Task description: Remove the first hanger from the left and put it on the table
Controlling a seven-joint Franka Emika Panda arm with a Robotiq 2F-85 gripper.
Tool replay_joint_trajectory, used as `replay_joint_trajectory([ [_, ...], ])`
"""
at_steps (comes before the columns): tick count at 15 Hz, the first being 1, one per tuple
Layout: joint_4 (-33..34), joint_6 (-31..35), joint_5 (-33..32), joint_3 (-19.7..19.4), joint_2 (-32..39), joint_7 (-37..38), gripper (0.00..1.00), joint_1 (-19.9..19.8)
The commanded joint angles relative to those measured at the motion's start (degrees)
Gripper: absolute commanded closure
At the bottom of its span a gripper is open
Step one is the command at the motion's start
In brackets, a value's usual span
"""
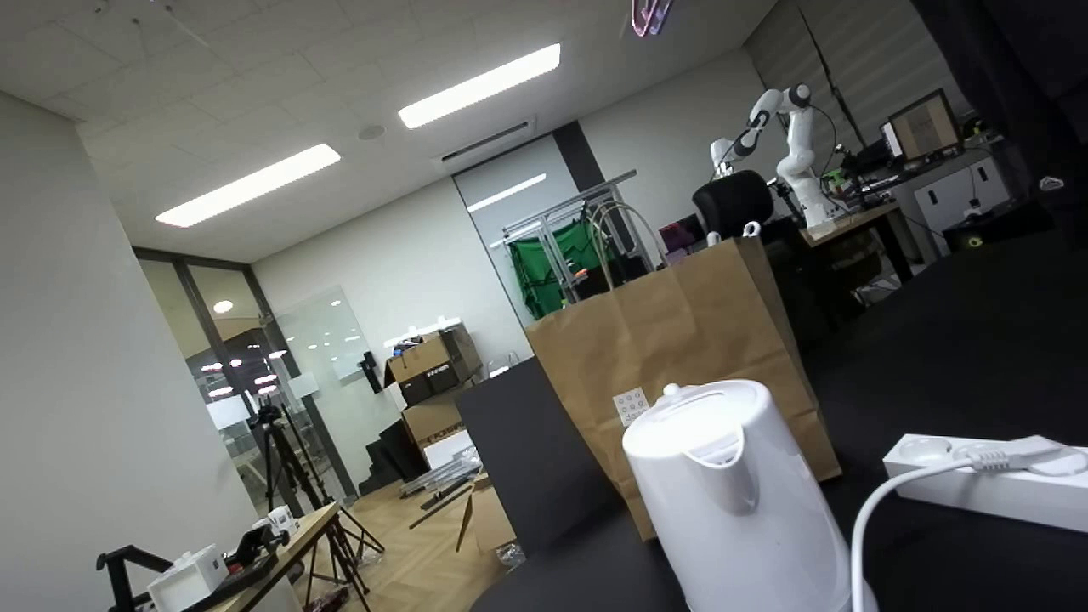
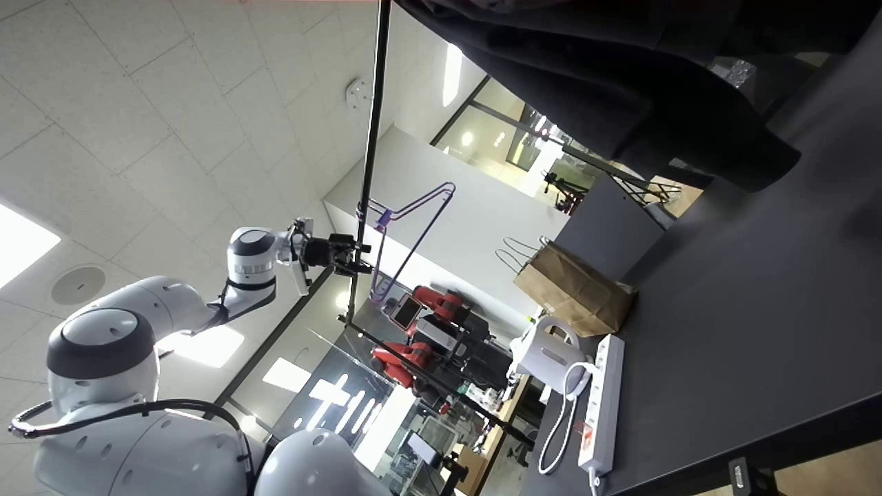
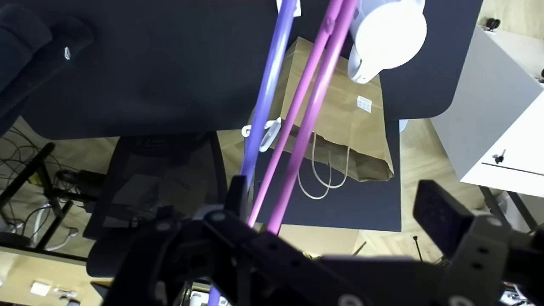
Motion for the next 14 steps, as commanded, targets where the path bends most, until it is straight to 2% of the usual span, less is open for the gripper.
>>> replay_joint_trajectory([
  [1, 2.38, -1.56, -2.02, 1.25, 1.77, 4.81, 0.0, -0.3],
  [14, 1.83, -0.97, -2.11, 0.55, 2.22, 5.38, 0.0, -0.12],
])
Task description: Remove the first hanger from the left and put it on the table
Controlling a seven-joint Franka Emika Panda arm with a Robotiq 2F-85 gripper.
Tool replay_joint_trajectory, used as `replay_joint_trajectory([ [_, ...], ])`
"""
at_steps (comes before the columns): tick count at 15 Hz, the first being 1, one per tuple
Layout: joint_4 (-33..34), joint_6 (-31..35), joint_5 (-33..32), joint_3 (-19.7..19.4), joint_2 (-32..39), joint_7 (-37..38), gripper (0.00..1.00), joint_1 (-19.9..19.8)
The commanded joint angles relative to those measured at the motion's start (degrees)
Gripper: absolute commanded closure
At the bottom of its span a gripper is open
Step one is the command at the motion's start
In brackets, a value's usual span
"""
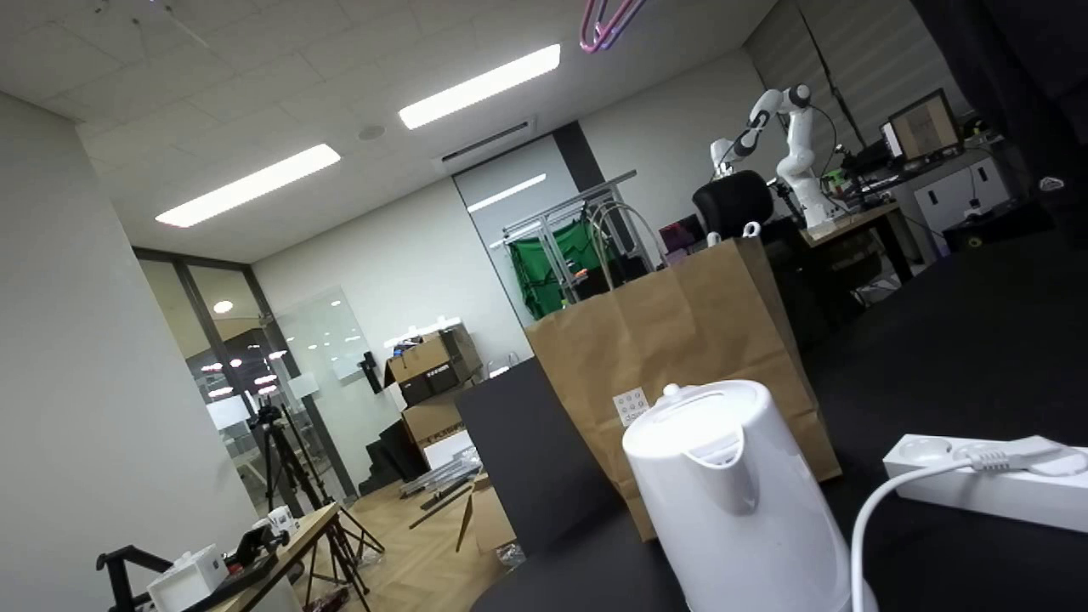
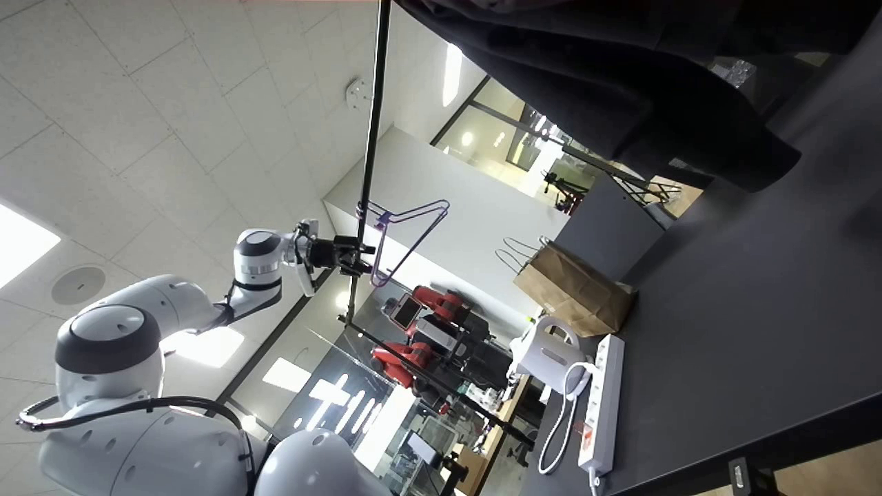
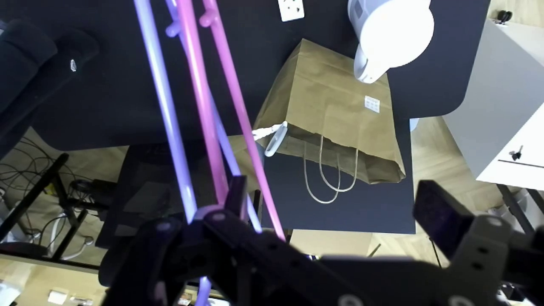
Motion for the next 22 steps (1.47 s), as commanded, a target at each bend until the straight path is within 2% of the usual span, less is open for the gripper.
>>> replay_joint_trajectory([
  [1, 1.9, -1.08, -0.91, -0.09, 0.86, 1.92, 0.0, -0.13],
  [12, 5.01, -3.71, 5.17, -5.04, 1.04, -6.8, 0.0, -0.05],
  [22, 5.17, -3.09, 15.5, -11.51, 1.67, -24.23, 0.0, 0.17],
])
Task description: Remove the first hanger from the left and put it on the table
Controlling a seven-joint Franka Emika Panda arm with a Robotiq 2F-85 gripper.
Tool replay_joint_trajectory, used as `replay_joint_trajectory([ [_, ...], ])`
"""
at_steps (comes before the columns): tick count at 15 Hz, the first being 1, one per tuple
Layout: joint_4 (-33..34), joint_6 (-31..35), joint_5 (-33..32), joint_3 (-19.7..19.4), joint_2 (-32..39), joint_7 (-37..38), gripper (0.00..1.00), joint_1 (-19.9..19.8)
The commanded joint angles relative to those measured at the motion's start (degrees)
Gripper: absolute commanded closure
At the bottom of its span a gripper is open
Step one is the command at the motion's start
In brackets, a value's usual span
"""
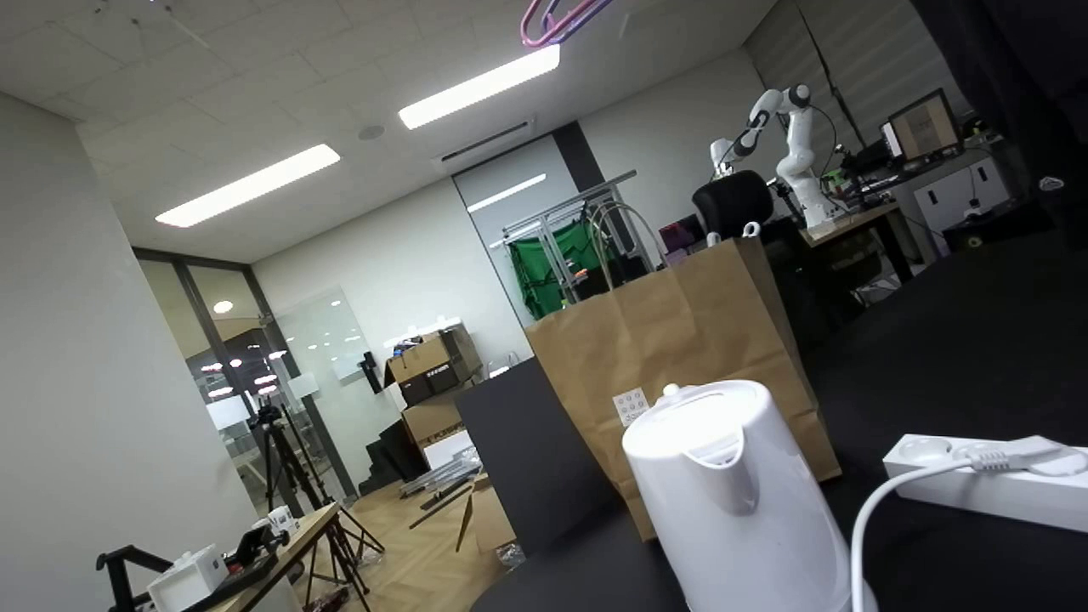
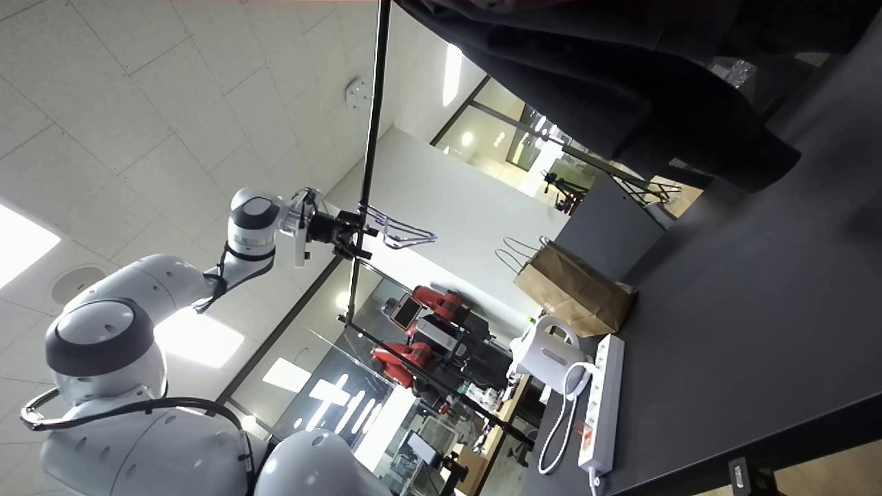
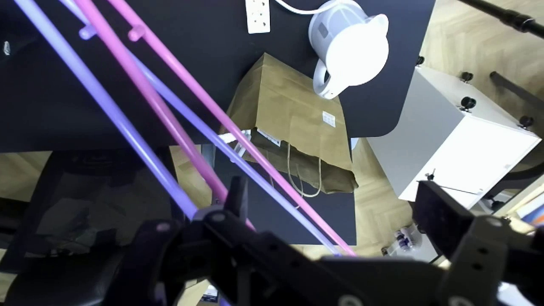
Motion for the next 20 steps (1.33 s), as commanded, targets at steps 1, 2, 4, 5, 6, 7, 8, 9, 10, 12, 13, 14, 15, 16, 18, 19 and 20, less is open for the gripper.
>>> replay_joint_trajectory([
  [1, 2.28, -1.37, 1.93, -2.06, 1.25, -6.13, 0.0, 0.4],
  [2, 2.19, -1.2, 2.11, -2.4, 1.23, -7.55, 0.0, 0.38],
  [4, 2.09, -1.05, 2.36, -3.03, 1.2, -10.24, 0.0, 0.4],
  [5, 2.1, -1.15, 2.54, -3.29, 1.2, -11.2, 0.0, 0.4],
  [6, 2.06, -1.2, 2.79, -3.51, 1.21, -12.14, 0.0, 0.43],
  [7, 2.01, -1.28, 3.3, -3.78, 1.2, -13.07, 0.0, 0.48],
  [8, 1.97, -1.46, 4.03, -4.04, 1.24, -13.87, 0.0, 0.53],
  [9, 1.92, -1.64, 4.63, -4.26, 1.31, -14.66, 0.0, 0.58],
  [10, 1.85, -1.79, 5.08, -4.37, 1.39, -15.21, 0.0, 0.57],
  [12, 1.8, -2.1, 5.95, -4.53, 1.6, -15.99, 0.0, 0.56],
  [13, 1.78, -2.19, 6.29, -4.57, 1.71, -16.3, 0.0, 0.56],
  [14, 1.73, -2.25, 6.55, -4.58, 1.79, -16.57, 0.0, 0.56],
  [15, 1.71, -2.4, 6.91, -4.62, 1.88, -16.87, 0.0, 0.55],
  [16, 1.57, -2.41, 7.06, -4.61, 1.94, -17.15, 0.0, 0.53],
  [18, 1.26, -2.4, 7.2, -4.64, 2.02, -17.9, 0.0, 0.49],
  [19, 1.19, -2.5, 7.28, -4.68, 2.08, -18.24, 0.0, 0.46],
  [20, 1.08, -2.52, 7.37, -4.74, 2.14, -18.55, 0.0, 0.42],
])
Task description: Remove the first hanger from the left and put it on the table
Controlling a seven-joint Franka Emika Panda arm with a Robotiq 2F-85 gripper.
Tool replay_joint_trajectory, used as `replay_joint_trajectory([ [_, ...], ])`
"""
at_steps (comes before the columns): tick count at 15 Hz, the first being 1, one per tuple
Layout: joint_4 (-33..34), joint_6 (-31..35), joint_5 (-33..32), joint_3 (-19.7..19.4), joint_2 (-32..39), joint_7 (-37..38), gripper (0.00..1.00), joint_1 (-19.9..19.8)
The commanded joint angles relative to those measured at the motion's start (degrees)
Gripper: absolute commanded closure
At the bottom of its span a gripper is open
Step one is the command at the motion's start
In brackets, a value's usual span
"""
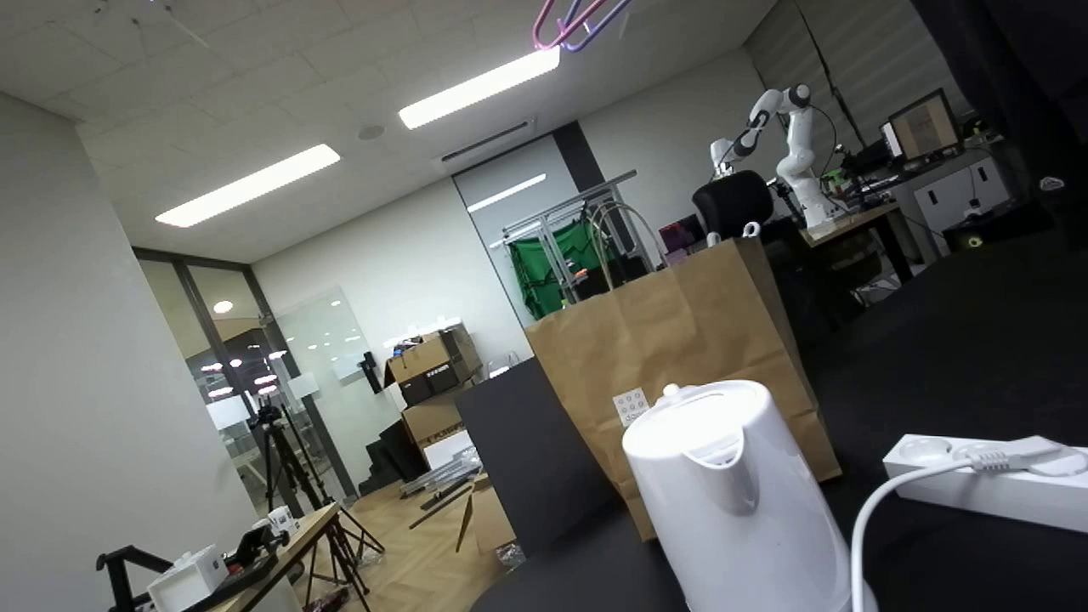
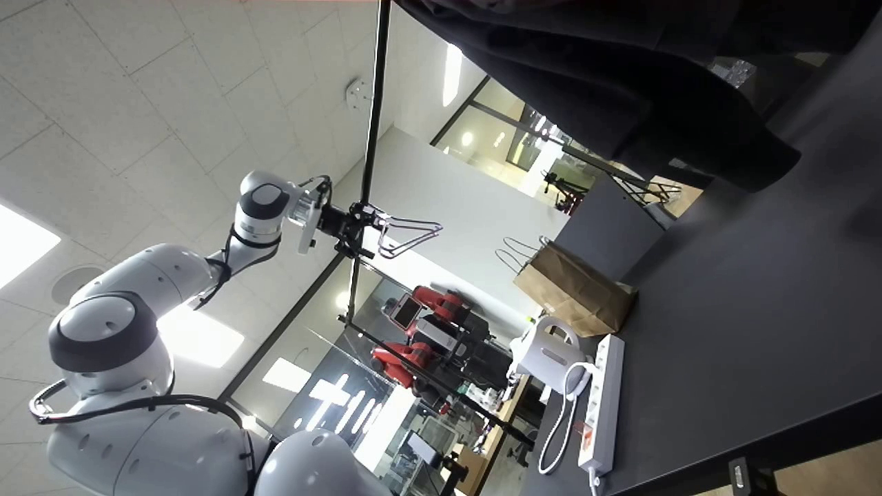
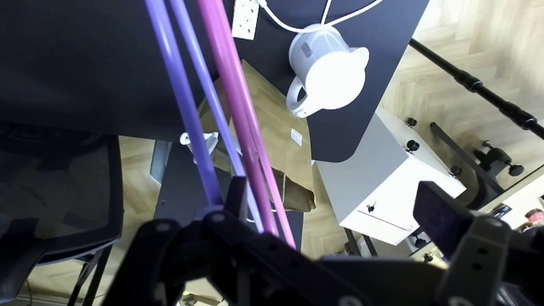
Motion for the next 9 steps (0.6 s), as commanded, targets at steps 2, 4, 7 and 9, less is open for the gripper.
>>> replay_joint_trajectory([
  [2, 0.01, -0.01, 0.05, -0.5, 0.47, -1.04, 0.25, 0.31],
  [4, -0.8, 1.0, -1.46, -0.05, 0.31, -0.87, 0.33, 0.22],
  [7, -0.95, 1.51, -1.96, 0.25, 0.3, -0.27, 0.55, 0.31],
  [9, -0.95, 1.79, -2.48, 0.58, 0.13, -0.1, 0.69, 0.36],
])
